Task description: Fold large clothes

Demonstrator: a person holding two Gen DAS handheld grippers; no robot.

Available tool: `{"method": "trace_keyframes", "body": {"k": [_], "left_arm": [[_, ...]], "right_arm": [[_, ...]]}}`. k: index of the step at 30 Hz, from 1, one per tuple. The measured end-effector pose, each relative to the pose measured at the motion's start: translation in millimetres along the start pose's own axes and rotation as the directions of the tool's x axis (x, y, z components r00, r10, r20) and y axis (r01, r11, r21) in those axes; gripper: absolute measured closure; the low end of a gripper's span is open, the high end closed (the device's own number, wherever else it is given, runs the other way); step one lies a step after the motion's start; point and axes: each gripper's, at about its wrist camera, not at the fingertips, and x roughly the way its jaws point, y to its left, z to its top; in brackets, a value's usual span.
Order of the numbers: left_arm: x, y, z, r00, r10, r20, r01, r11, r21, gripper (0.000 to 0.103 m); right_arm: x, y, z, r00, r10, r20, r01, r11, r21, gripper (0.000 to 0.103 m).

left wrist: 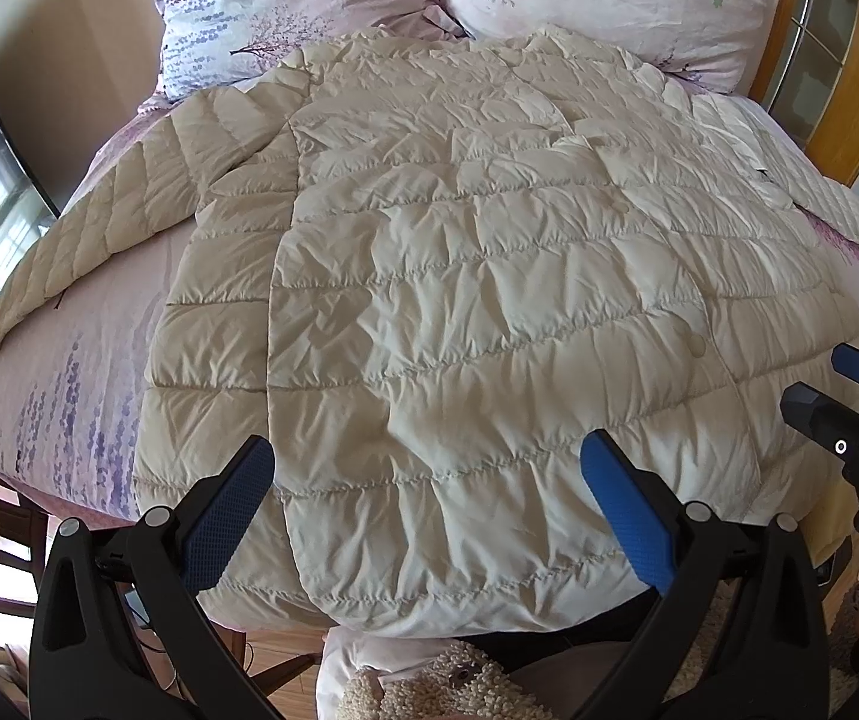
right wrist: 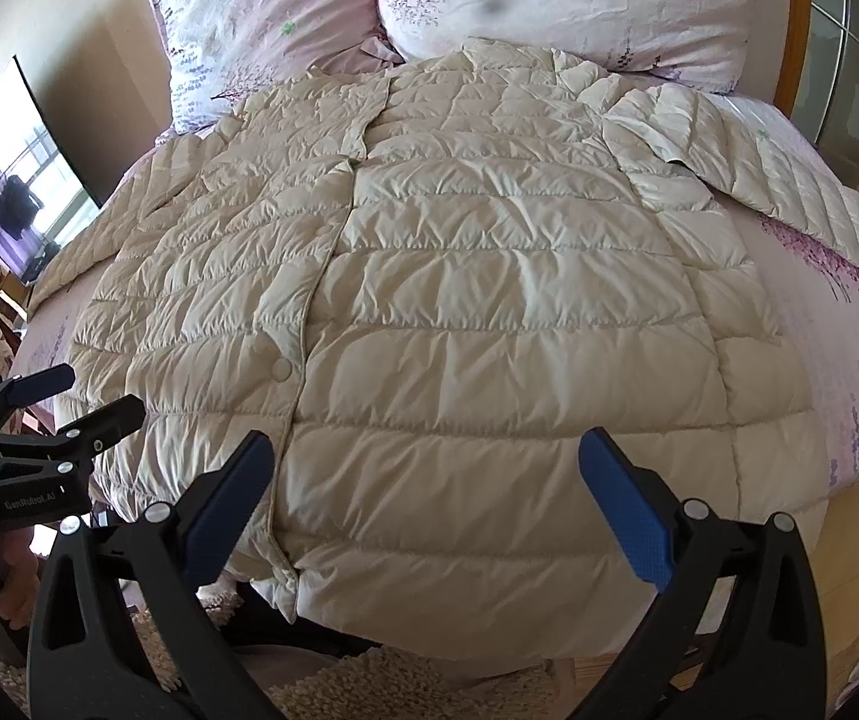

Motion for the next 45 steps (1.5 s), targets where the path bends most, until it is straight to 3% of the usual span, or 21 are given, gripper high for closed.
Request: {"method": "trace_keyframes", "body": {"k": [4,8,13,16,21,23,29,33,39,43,45], "left_arm": [[4,3,9,1.000,-0.009,-0.005,0.009,1.000,-0.001,0.001],[7,7,17,0.999,-0.047,-0.003,0.047,0.999,-0.001,0.001],[11,12,34,0.998,-0.067,0.014,0.067,0.998,0.016,0.001],[13,15,46,0.998,-0.066,0.024,0.065,0.997,0.040,0.001],[20,23,73,0.997,-0.074,0.035,0.072,0.996,0.052,0.001],[25,27,83,0.997,-0.061,0.046,0.059,0.997,0.048,0.001],[33,34,106,0.991,-0.060,0.117,0.054,0.997,0.050,0.001],[36,34,119,0.986,-0.088,0.145,0.080,0.995,0.056,0.001],[46,35,132,0.979,-0.134,0.152,0.129,0.991,0.041,0.001],[51,39,136,0.959,-0.230,0.164,0.229,0.973,0.025,0.001],[50,42,137,0.942,-0.279,0.187,0.282,0.959,0.013,0.001]], "right_arm": [[1,-5,8,0.999,0.024,0.034,-0.025,0.999,0.032,0.002],[-2,-22,18,0.988,0.091,0.126,-0.102,0.992,0.081,0.002],[-6,-77,39,0.977,0.070,0.202,-0.124,0.956,0.265,0.002],[-14,-126,49,0.970,0.033,0.242,-0.136,0.895,0.425,0.004],[-22,-223,56,0.958,-0.091,0.271,-0.124,0.721,0.682,0.024],[-22,-262,57,0.953,-0.128,0.274,-0.128,0.650,0.749,0.034],[-10,-351,48,0.947,-0.198,0.252,-0.142,0.445,0.884,0.050],[-7,-382,46,0.943,-0.238,0.234,-0.132,0.378,0.916,0.055],[-6,-415,50,0.934,-0.287,0.212,-0.118,0.312,0.943,0.066],[-9,-422,48,0.923,-0.347,0.165,-0.066,0.281,0.957,0.071],[-5,-425,54,0.915,-0.383,0.127,-0.017,0.280,0.960,0.081]]}}
